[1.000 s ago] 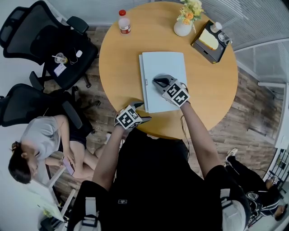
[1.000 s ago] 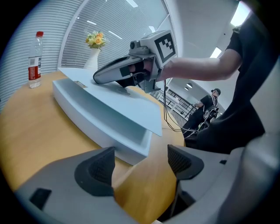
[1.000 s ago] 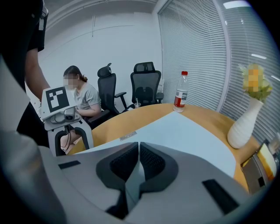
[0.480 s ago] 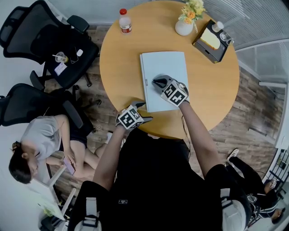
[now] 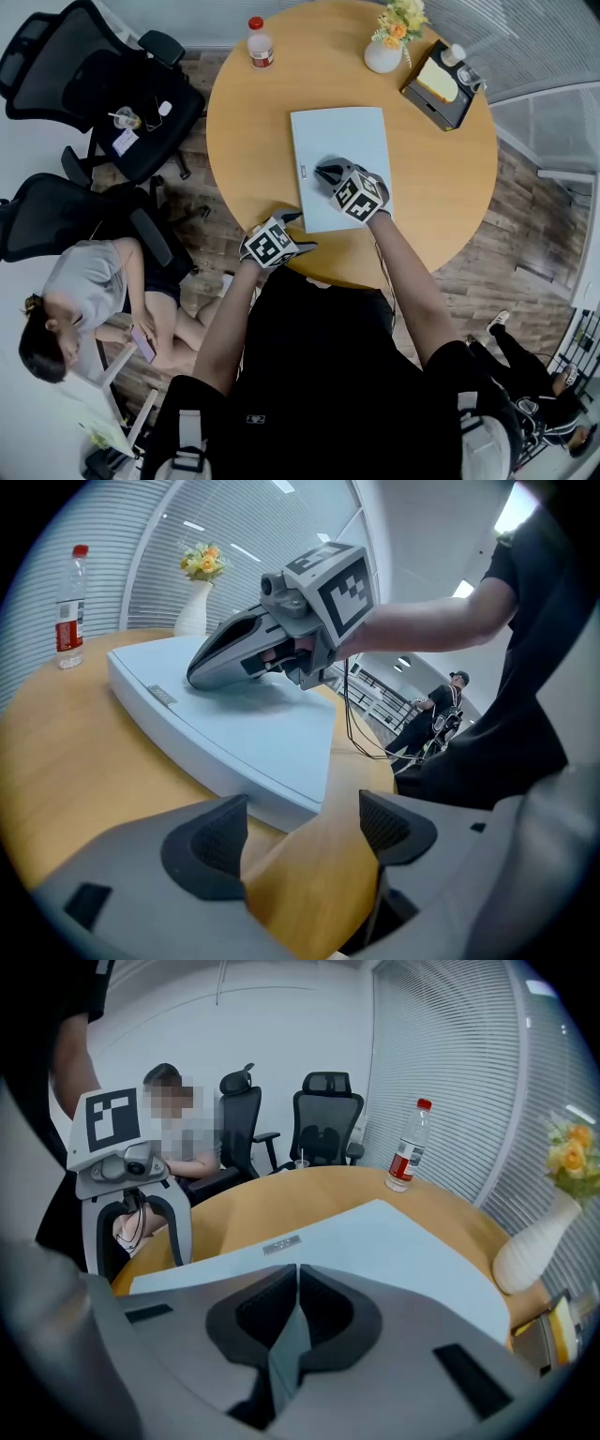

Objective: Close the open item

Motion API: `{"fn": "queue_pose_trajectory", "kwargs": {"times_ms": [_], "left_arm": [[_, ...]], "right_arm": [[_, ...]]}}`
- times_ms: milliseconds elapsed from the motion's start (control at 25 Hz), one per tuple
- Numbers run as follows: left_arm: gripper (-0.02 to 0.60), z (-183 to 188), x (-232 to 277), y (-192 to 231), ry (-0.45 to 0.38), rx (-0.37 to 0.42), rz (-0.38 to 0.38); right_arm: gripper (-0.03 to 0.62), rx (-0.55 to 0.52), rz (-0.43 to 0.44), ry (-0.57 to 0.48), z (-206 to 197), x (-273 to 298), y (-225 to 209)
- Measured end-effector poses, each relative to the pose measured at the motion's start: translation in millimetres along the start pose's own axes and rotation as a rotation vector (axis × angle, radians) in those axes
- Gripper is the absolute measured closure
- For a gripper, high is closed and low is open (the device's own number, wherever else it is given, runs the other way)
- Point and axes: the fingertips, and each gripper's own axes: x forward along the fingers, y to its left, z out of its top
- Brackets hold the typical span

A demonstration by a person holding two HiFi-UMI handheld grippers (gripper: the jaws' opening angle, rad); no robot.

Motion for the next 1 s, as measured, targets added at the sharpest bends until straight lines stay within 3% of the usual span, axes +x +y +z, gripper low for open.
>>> {"fn": "queue_pose_trajectory", "kwargs": {"times_ms": [560, 1000], "left_arm": [[0.210, -0.4, 0.5, 1.8, 0.010, 0.004, 0.005], [0.212, -4.5, -10.8, -9.0, 0.013, 0.056, 0.033]], "right_arm": [[0.586, 0.046, -0.006, -0.024, 1.2, -1.8, -3.7], [0.586, 0.111, -0.062, -0.132, 10.0, -35.2, -2.8]]}}
